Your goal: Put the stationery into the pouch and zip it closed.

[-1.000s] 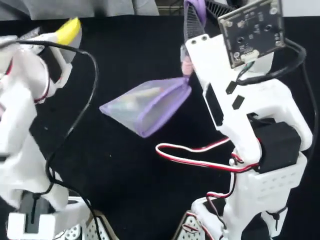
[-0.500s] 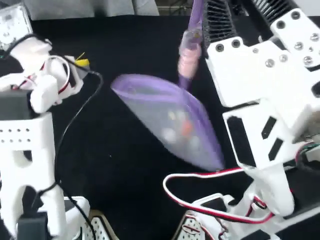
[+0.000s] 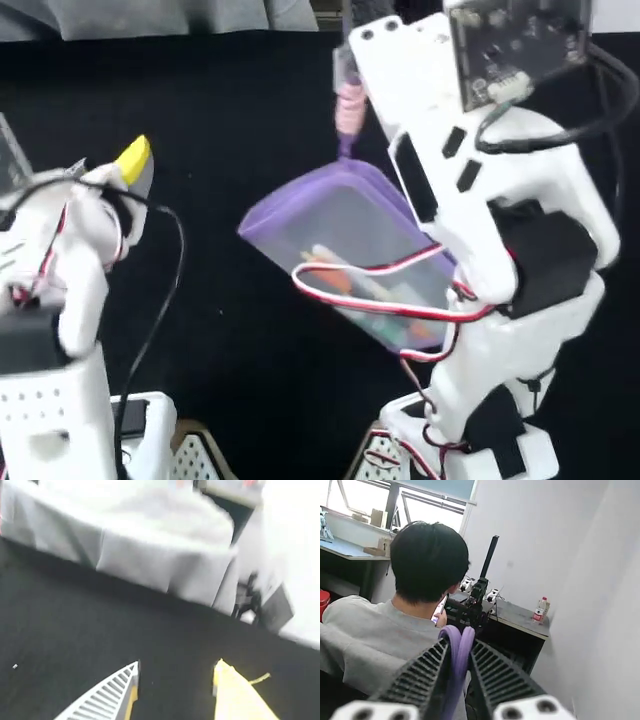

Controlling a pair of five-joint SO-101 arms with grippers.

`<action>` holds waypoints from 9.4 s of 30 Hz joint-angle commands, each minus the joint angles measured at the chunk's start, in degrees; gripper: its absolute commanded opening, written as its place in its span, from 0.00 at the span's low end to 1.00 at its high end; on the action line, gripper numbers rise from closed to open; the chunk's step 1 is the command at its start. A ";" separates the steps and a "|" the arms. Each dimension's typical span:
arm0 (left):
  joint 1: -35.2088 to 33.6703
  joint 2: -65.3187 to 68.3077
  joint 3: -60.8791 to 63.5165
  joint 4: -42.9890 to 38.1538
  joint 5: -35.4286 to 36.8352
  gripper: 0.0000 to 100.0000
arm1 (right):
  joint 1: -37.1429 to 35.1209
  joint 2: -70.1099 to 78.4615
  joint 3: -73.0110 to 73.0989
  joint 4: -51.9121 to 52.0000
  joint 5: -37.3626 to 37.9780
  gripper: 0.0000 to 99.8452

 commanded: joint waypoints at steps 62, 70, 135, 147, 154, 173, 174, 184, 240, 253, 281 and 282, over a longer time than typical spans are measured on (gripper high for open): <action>9.01 -9.58 38.90 -45.01 -5.63 0.24 | -29.98 5.85 2.42 -2.11 9.05 0.01; 2.07 -9.58 31.69 -27.96 -5.63 0.24 | -28.22 6.29 2.42 -2.29 9.41 0.01; 17.80 -9.67 29.32 -20.04 6.07 0.05 | -9.67 7.87 -3.38 -5.89 9.05 0.01; 28.62 -26.29 26.77 -16.53 -8.88 0.03 | 14.33 8.40 0.13 -6.42 -5.10 0.01; 37.05 -37.01 26.42 -12.04 -14.59 0.03 | 24.00 8.57 9.10 -12.31 -8.97 0.01; 24.92 -44.04 16.57 -20.31 -6.77 0.03 | 26.29 13.67 25.80 -34.55 -8.97 0.01; 25.19 -44.04 16.04 -20.13 -6.77 0.03 | 25.67 15.08 25.54 -35.34 -8.97 0.01; 25.19 -44.40 14.73 -20.13 -4.04 0.03 | 20.66 35.38 17.54 -46.77 -8.62 0.01; 8.84 -43.87 16.57 -29.98 6.95 0.03 | 22.95 72.31 -43.12 0.35 26.90 0.01; 9.36 -44.40 46.73 -29.98 2.46 0.03 | 22.86 62.46 -50.15 8.62 17.23 0.01; 16.04 -44.48 39.96 -16.09 -7.30 0.21 | -2.90 20.53 -49.89 25.41 8.35 0.01; 17.54 -44.48 37.67 -13.36 -7.56 0.22 | -3.43 19.21 -49.89 26.64 8.35 0.01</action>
